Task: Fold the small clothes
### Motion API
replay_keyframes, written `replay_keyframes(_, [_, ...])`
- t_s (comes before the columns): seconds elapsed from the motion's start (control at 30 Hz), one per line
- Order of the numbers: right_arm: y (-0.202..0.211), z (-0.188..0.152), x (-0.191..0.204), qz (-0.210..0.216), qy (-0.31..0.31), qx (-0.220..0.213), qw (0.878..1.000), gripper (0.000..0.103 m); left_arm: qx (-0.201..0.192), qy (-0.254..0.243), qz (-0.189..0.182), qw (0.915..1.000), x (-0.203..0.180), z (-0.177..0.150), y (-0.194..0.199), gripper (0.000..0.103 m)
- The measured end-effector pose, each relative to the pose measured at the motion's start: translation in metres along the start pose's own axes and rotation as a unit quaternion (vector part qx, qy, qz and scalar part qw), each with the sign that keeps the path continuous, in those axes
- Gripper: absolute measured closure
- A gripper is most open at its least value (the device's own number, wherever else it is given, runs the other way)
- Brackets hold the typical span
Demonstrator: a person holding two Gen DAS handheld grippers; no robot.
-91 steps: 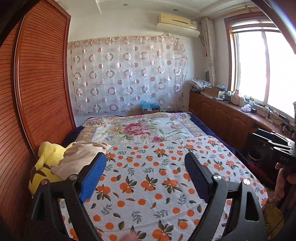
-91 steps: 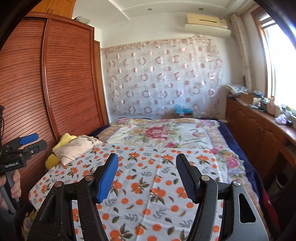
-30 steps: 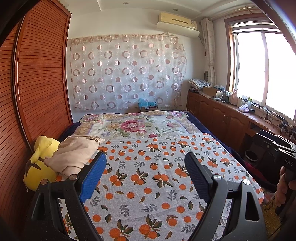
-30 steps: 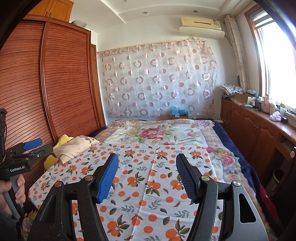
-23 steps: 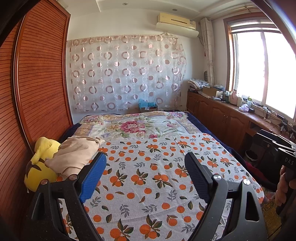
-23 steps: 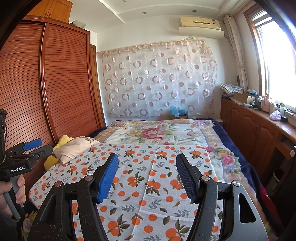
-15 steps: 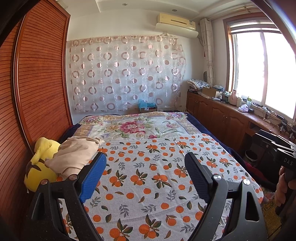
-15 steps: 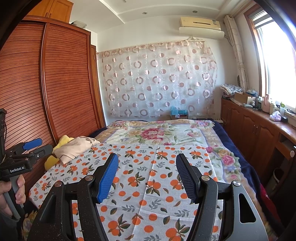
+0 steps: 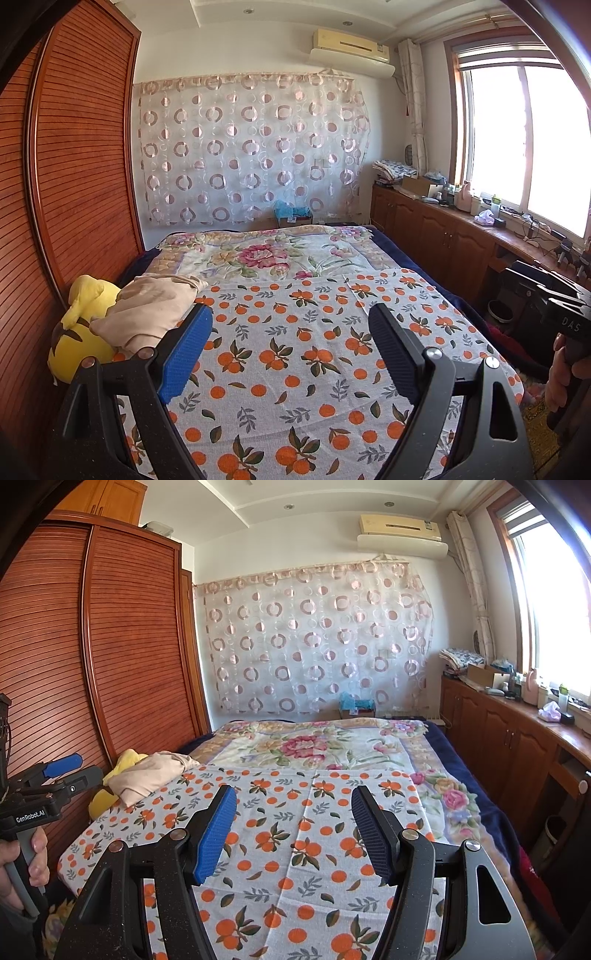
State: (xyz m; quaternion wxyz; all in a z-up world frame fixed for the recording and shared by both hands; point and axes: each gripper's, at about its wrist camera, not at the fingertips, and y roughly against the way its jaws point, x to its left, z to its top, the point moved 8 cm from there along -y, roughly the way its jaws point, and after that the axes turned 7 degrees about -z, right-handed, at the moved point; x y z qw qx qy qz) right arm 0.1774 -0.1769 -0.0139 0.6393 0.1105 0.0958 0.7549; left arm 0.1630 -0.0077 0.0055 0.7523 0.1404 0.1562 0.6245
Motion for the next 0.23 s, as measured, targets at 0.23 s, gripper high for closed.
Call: replay_keyframes(0.23, [0.0009,0.0004,-0.0007,-0.001,-0.002,0.0,1.0,0.036,0.0,0.0,0.0,1.0,0.0011,-0.0015,-0.0001,0.016])
